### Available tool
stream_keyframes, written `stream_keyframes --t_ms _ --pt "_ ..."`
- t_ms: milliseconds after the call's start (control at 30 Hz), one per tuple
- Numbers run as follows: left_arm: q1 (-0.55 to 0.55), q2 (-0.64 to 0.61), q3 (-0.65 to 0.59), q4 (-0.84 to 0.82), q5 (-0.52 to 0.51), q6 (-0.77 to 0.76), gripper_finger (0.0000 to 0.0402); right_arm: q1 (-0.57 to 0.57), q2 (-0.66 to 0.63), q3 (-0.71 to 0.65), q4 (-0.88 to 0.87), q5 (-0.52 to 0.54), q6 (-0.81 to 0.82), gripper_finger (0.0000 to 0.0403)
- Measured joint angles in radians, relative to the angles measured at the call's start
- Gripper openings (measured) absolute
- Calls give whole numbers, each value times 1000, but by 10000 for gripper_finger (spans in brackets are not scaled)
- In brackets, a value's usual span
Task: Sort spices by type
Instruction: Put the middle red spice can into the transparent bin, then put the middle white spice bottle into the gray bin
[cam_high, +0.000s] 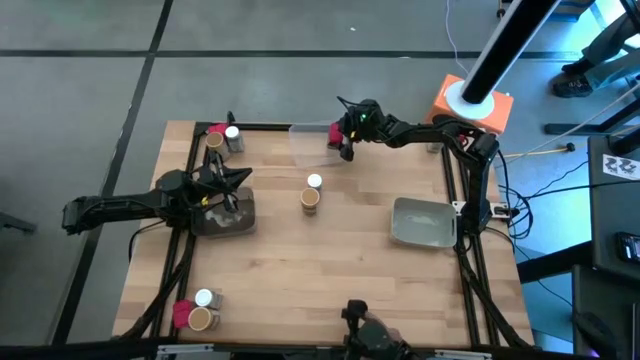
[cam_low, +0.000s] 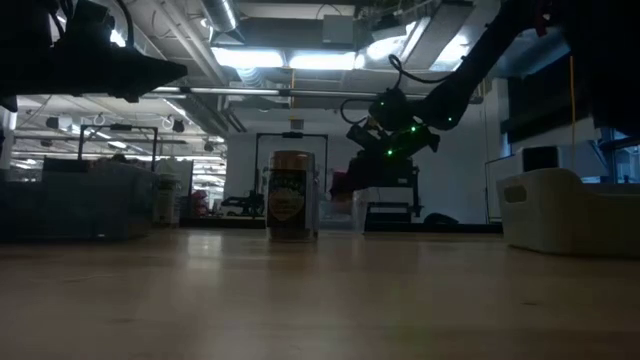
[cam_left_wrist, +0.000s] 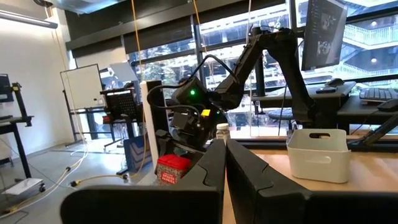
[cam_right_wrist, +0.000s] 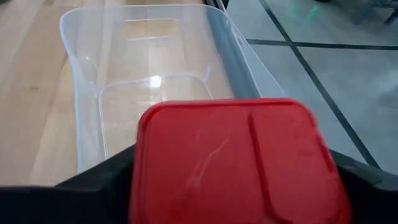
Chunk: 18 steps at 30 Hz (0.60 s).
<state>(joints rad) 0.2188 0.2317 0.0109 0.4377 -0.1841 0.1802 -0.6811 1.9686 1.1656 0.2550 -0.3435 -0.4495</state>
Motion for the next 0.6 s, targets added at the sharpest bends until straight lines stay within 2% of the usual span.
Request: stream_keyframes --t_ms 67,167,400,600 --pt "0 0 0 0 0 5 4 0 0 0 2 0 0 378" --pt "0 0 0 -1 0 7 4 1 0 1 1 2 -1 389" --pt "0 0 0 -10 0 0 4 1 -7 1 0 4 -1 360" --pt "5 0 0 1 -1 -16 4 5 -110 2 -62 15 11 348"
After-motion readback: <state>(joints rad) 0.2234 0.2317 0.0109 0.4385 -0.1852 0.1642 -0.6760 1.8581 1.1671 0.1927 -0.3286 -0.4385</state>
